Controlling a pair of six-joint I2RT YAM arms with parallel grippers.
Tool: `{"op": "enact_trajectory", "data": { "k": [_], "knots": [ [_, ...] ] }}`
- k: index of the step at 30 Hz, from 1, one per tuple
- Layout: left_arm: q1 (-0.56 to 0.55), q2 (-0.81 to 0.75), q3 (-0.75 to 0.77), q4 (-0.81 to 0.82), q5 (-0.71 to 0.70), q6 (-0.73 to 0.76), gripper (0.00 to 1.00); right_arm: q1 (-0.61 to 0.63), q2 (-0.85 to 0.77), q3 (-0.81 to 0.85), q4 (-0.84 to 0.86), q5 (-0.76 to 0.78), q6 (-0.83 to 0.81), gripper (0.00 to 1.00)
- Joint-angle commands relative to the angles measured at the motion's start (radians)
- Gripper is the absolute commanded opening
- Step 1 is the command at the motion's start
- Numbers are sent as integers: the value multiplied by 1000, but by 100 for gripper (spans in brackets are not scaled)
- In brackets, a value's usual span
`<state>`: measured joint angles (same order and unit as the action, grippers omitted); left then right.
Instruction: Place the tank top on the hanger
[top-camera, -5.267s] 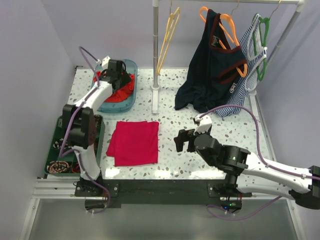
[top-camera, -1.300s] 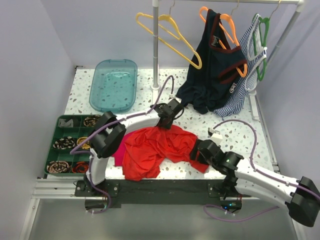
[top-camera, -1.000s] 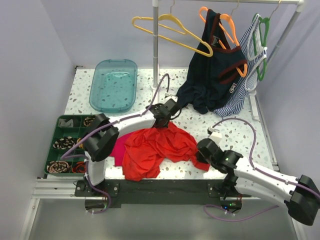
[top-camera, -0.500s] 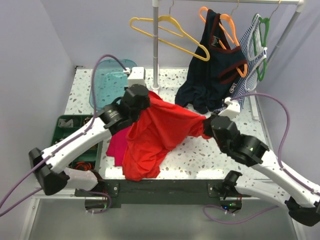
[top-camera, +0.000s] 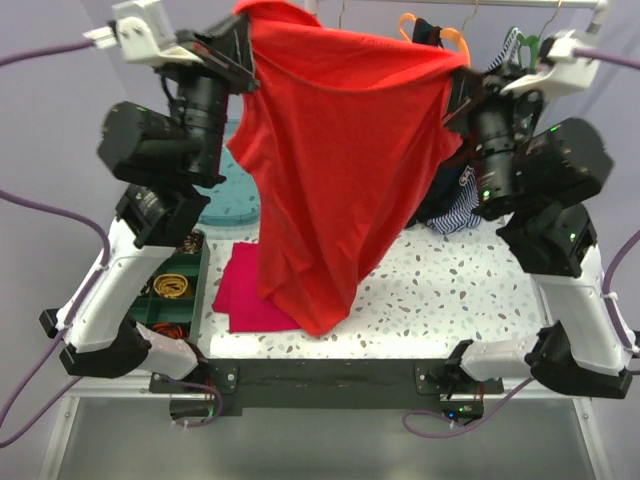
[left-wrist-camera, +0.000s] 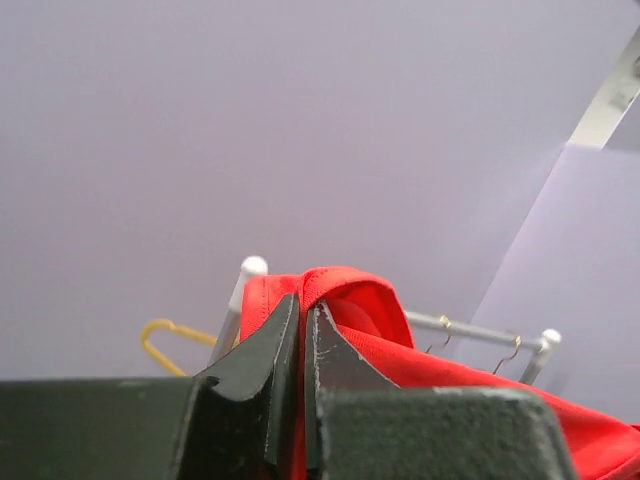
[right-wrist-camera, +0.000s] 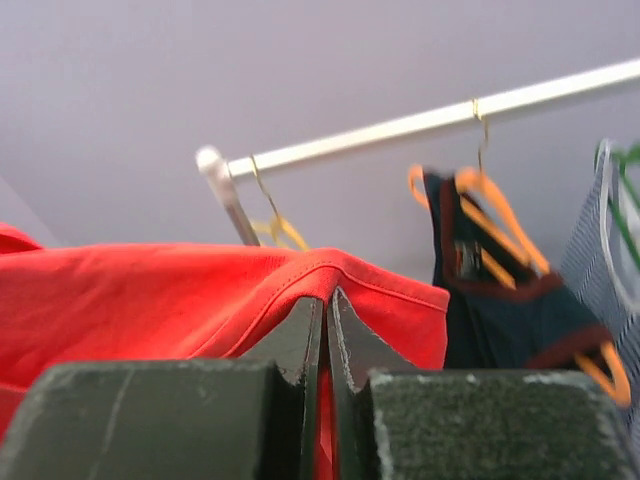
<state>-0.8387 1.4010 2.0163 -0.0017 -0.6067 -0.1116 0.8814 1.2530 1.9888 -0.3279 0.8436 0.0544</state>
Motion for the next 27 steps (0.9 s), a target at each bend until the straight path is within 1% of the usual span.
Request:
{"op": "enact_trajectory", "data": {
  "k": [1,2,4,5,7,8,9,10,11,12,13,14,15,16,17,18,19,20,21,22,23,24,25,26,27],
  "knots": [
    [4,58,140,78,76,76,0,-2,71,229,56,-31,-195,0],
    [4,52,128,86,74,76,0,-4,81,261,55,-35,-202,0],
    [3,8,41,129,64,76,0,-2,77,262,59,-46,-218,0],
    [4,-9,6,134,62,67,0,-4,59,242,50,-49,-215,0],
    [4,-74,-121,118,53,26,0,-2,16,165,20,-52,-157,0],
    [3,-104,-184,120,38,1,0,-2,-15,28,10,-58,-122,0],
    [3,-137,-326,124,24,-25,0,-2,-103,-57,7,-67,-32,0],
    [3,-207,-402,126,16,-81,0,-2,-145,-147,6,-96,14,0],
    [3,-242,-478,126,18,-112,0,-2,-197,-335,6,-113,63,0],
    [4,-278,-625,106,19,-149,0,-2,-278,-426,-11,-127,166,0],
    [3,-343,-699,95,36,-234,0,-2,-321,-515,-25,-141,220,0],
    [3,-374,-776,88,51,-272,0,-2,-355,-691,-37,-173,276,0],
    [3,-426,-917,63,70,-343,0,-2,-427,-782,-62,-201,389,0],
    [4,-447,-983,43,99,-379,0,-4,-461,-970,-65,-237,448,0],
    [3,-465,-1115,20,104,-419,0,-2,-493,-1067,-56,-305,502,0],
    [4,-491,-1186,3,111,-497,0,-2,-551,-1166,-13,-345,601,0],
    [3,-500,-1256,3,160,-534,0,-2,-575,-1350,18,-378,649,0],
    [4,-507,-1378,3,182,-566,0,-2,-592,-1425,41,-440,695,0],
    [1,-517,-1436,15,208,-626,0,-2,-604,-1482,65,-472,770,0],
    [3,-522,-1487,26,244,-649,0,-1,-622,-1578,82,-497,798,0],
    [3,-527,-1563,29,254,-664,0,1,-630,-1614,98,-524,836,1],
    [3,-549,-1590,11,254,-697,0,-2,-639,-1640,92,-553,844,5],
    [3,-565,-1610,3,252,-704,1,2,-653,-1659,76,-560,846,17],
    [1,-583,-1633,3,251,-708,5,2,-662,-1657,52,-560,838,22],
    [1,-618,-1636,-44,248,-709,17,2,-676,-1654,2,-552,829,26]
  ]
}}
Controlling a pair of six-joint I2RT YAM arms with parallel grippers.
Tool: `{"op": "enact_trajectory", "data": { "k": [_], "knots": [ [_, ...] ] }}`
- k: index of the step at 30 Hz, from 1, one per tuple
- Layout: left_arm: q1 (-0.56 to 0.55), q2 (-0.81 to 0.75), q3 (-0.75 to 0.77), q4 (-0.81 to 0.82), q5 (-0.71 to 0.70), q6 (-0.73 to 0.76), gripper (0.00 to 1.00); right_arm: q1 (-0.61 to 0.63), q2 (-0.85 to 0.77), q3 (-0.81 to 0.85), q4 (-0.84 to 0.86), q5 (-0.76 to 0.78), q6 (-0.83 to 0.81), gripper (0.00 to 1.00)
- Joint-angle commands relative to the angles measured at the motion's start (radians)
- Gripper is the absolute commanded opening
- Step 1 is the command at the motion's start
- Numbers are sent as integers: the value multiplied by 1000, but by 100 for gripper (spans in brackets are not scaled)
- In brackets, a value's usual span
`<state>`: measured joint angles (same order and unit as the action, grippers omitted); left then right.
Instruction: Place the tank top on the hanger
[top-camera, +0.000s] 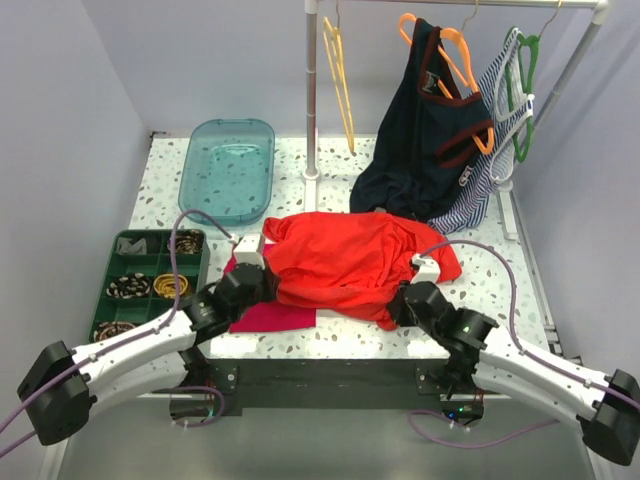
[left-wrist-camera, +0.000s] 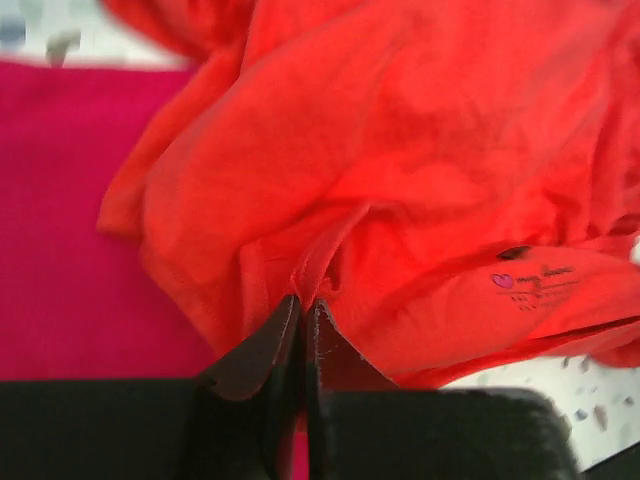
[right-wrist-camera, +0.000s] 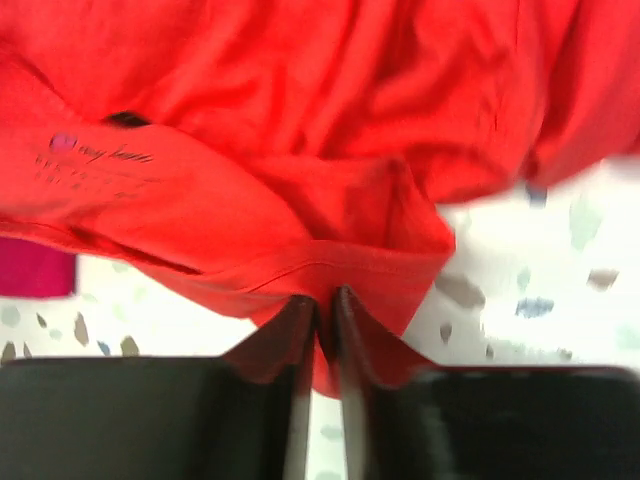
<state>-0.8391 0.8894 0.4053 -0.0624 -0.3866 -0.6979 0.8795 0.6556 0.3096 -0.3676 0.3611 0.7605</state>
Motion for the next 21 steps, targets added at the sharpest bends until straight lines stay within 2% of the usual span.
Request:
{"op": "enact_trajectory", "data": {
  "k": [1,2,3,9,13,17,21],
  "knots": [
    [3,-122,-23,-2,16,-124,27,4,-92,45,18,-64,112,35],
    [3,-132,-5,-23,3,-123,37,4,-112,58,-10,-56,99,39],
    [2,-144,9,-77,-9,-123,58,4,-120,74,-54,-48,92,43],
    [3,-210,104,-157,-61,-83,77,4,-117,174,-129,-8,69,55],
    [2,-189,200,-158,-84,-20,79,3,-82,184,-119,15,65,57],
    [2,-109,370,-140,-89,81,78,4,-41,210,-54,2,39,57],
    [3,-58,551,-123,-129,181,78,4,-4,255,-62,28,13,58]
  ]
}}
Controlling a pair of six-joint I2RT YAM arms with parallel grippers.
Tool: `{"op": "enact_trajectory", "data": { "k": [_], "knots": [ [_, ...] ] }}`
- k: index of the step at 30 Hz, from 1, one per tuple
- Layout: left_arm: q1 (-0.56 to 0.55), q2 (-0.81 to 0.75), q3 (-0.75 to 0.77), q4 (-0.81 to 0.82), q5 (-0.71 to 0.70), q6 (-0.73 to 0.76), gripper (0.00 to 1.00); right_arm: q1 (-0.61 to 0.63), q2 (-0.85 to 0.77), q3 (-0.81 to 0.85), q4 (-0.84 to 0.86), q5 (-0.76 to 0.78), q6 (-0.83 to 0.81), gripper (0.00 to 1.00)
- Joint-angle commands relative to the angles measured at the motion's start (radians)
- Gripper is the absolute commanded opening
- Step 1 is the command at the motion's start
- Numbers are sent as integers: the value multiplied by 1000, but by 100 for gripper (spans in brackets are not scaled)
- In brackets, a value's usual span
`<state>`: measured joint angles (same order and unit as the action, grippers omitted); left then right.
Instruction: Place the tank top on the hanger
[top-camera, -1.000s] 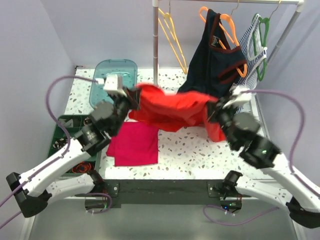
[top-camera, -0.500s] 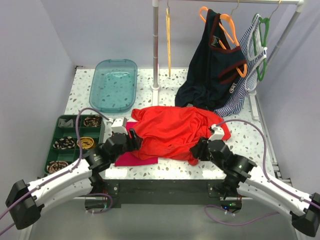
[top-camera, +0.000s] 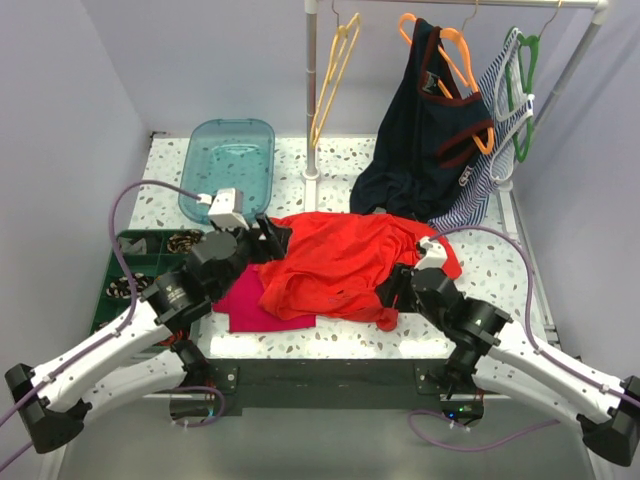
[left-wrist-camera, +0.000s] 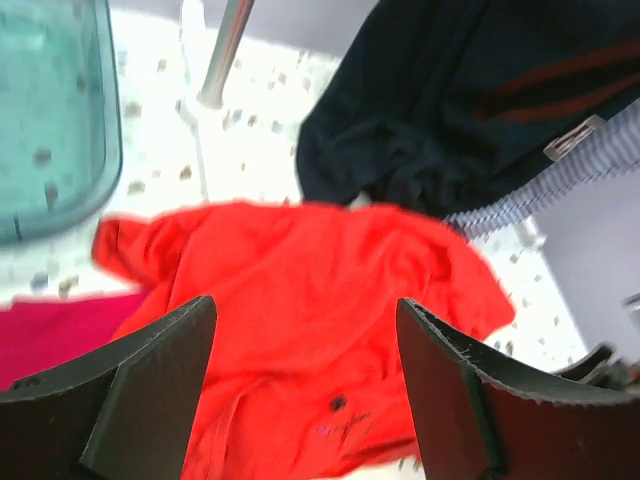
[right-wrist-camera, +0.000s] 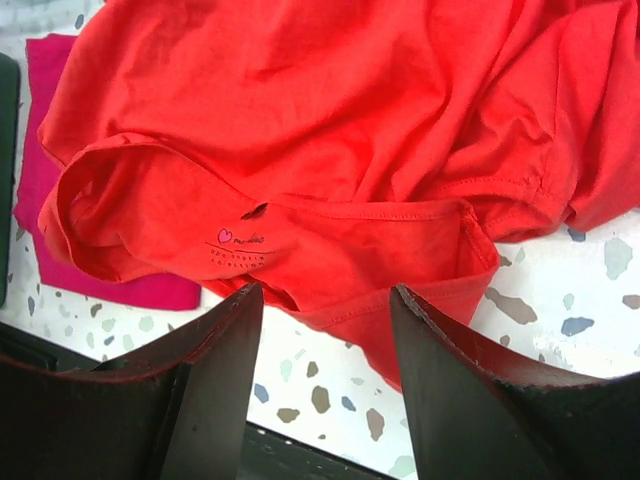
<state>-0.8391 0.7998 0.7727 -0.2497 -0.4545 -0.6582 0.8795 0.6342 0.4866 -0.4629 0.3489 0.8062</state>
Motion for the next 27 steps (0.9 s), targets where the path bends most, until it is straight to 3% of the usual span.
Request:
{"op": "enact_trajectory", "data": {
  "k": [1,7,11,15,20,27],
  "knots": [
    [3,44,224,76,-91,169,78,4,18,87,32,44,-33,58],
    [62,281,654,133,-49,428,89,6,12,99,26,42,-42,58],
    [248,520,928,37,270,485,93,4,-8,107,6,39,-44,58],
    [297,720,1251,-81,471,587,93,4,-30,109,-8,42,-45,58],
    [337,849,1366,-129,620,629,95,3,-37,104,-5,35,-52,58],
    [345,929,1389,-149,605,632,94,3,-28,102,12,22,-59,58]
  ]
}}
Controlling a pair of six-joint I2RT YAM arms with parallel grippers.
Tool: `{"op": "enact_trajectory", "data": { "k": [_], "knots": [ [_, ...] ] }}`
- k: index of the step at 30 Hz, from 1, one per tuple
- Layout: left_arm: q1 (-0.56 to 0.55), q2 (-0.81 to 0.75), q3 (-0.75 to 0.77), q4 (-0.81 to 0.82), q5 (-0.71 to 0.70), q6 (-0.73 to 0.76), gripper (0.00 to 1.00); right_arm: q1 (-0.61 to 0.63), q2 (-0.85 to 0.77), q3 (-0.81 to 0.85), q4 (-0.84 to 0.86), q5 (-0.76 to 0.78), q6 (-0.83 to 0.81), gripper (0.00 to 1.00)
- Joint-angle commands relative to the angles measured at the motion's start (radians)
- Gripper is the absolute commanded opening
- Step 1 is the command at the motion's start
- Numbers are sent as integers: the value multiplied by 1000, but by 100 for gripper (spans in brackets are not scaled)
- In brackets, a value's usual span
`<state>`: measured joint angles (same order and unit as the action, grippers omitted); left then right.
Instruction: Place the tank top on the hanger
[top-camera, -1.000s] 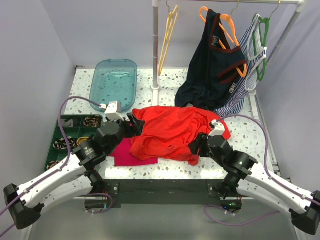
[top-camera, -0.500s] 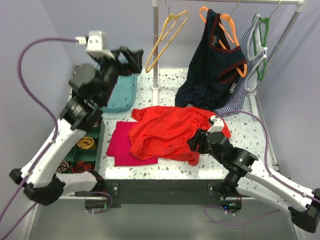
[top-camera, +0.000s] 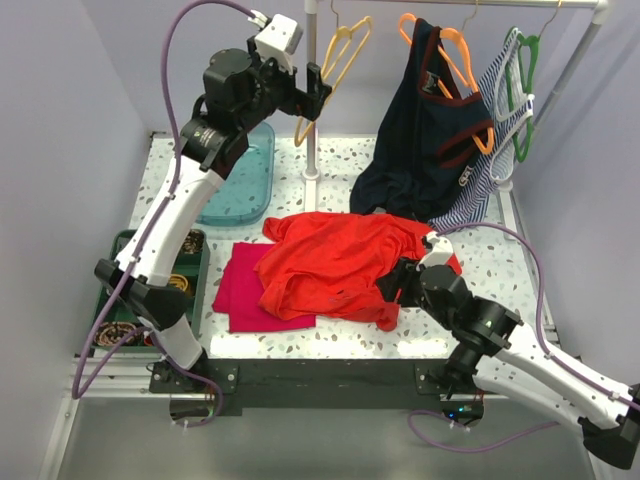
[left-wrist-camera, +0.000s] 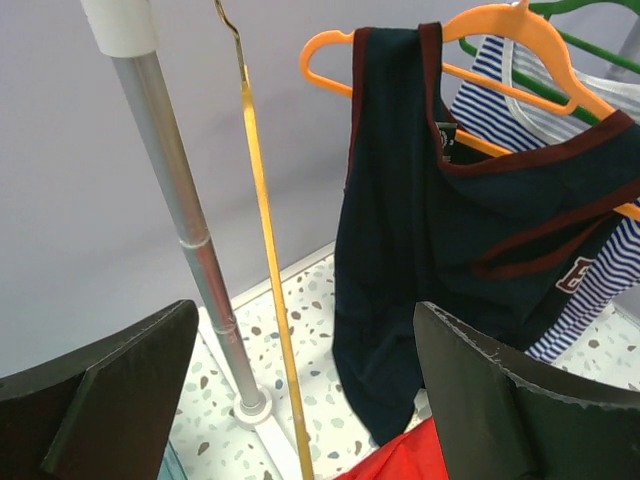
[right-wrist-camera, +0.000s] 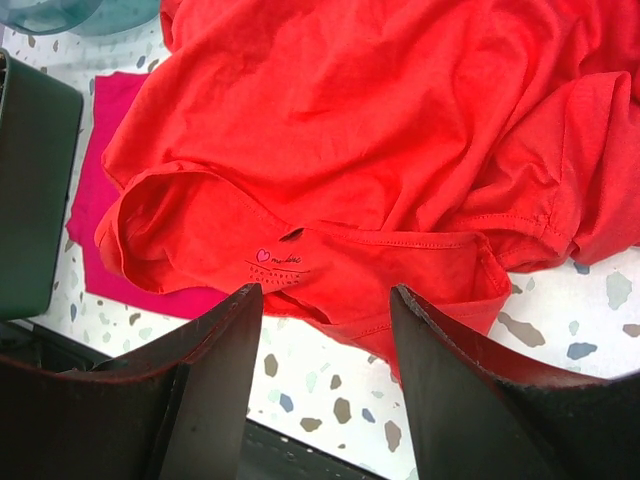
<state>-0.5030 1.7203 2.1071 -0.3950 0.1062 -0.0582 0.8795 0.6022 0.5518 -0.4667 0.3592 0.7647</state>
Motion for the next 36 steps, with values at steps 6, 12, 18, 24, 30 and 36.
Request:
{"op": "enact_trajectory", "data": {
  "k": [6,12,18,24,30,36],
  "knots": [
    [9,68,42,-1,9,21,86,4,8,30,31,7,-12,58],
    [7,91,25,21,-57,12,71,4,8,19,31,7,-5,58],
    [-6,102,16,16,-138,15,56,4,8,10,39,11,-1,58],
    [-51,113,11,10,-246,54,47,4,16,5,51,3,4,58],
    [-88,128,14,16,-324,93,44,4,16,5,48,1,2,58],
    [-89,128,14,34,-335,100,27,4,2,8,30,6,-1,58]
  ]
}}
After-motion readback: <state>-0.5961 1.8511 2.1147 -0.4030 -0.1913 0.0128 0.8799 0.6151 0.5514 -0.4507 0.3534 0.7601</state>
